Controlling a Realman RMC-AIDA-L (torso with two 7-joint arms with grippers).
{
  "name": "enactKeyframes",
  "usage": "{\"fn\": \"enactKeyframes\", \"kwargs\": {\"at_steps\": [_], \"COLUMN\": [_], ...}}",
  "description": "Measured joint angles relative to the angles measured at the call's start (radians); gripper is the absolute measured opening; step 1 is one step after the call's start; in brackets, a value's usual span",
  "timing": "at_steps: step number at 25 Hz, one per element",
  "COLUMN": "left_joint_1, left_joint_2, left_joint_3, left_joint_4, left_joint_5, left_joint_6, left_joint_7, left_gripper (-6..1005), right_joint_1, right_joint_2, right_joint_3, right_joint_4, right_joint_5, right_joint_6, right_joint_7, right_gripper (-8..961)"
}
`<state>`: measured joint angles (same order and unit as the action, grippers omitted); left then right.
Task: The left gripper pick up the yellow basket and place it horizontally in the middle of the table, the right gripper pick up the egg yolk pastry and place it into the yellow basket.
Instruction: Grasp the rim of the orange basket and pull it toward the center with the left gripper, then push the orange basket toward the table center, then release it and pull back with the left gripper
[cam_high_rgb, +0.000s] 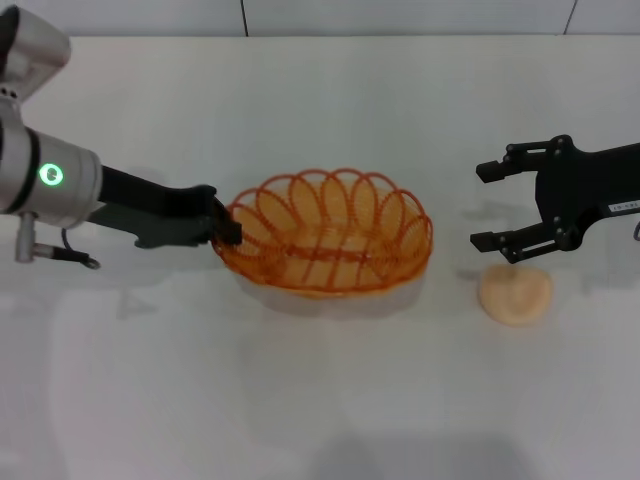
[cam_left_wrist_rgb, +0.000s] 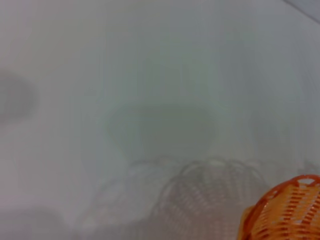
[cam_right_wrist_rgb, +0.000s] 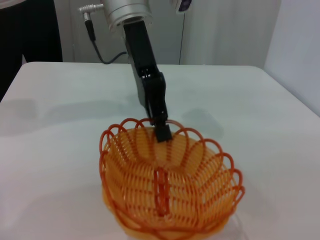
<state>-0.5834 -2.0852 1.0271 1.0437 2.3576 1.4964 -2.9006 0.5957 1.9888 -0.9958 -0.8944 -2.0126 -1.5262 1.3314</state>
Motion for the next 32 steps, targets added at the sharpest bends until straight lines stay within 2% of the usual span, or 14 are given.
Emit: {"fn": "enactKeyframes", "kwargs": {"at_steps": [2,3,6,19,30,32], "left_joint_1": [0.002,0.016,0.028,0.07,0.086,0.09], "left_joint_2": [-0.001,-0.001,-0.002,-0.007,-0.002,0.0], "left_joint_3": [0.016,0.07,0.106,0.172,0.177,0.177], "left_joint_4": [0.0,0.005,0.017,0.014,0.023,0.023], "left_joint_5": [-0.001,-0.001,-0.008,-0.076,-0.088,-0.087], "left_joint_6": [-0.006,-0.03,-0.053,-0.127,-0.13,-0.129], "left_joint_7": [-0.017,-0.072,-0.105,-0.11,-0.108,-0.106], "left_gripper": [78,78,77,87,95,170], "right_joint_1": [-0.002,-0.003,-0.007,-0.017,-0.022,-0.024], "right_joint_2": [-0.004,-0.006,-0.011,-0.016,-0.013,-0.012], "right_joint_3": [0.0,0.0,0.001,-0.001,-0.001,-0.001], "right_joint_4": [0.0,0.0,0.0,0.0,0.0,0.0], "right_joint_5": [0.0,0.0,0.0,-0.012,-0.025,-0.026], "right_joint_6": [0.0,0.0,-0.003,-0.004,-0.008,-0.009], "right_joint_7": [-0.002,-0.003,-0.007,-0.015,-0.015,-0.015], "right_gripper": [827,827,827,827,827,827]}}
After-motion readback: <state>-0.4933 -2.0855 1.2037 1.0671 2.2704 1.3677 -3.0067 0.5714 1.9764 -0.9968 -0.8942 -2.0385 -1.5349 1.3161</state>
